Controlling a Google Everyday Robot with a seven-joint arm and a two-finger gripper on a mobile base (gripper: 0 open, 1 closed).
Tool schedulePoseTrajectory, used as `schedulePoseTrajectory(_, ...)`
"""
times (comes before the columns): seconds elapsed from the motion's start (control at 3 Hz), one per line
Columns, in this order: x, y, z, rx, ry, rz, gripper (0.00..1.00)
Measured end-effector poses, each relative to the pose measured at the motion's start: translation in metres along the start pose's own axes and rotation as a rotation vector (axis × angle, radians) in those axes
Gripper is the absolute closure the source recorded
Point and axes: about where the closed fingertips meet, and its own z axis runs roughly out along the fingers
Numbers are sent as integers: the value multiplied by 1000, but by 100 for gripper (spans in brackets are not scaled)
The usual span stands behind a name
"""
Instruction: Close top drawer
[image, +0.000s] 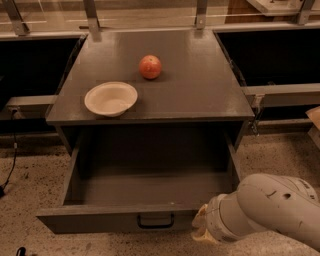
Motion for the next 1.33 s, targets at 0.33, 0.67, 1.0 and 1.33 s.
schedulePoseTrajectory(0.33, 0, 0, 0, 0, 0, 0, 4)
schedulePoseTrajectory(0.67, 0, 0, 0, 0, 0, 0, 0)
schedulePoseTrajectory(1.0, 0, 0, 0, 0, 0, 0, 0)
schedulePoseTrajectory(1.33, -2, -11, -1, 30, -35, -24, 17)
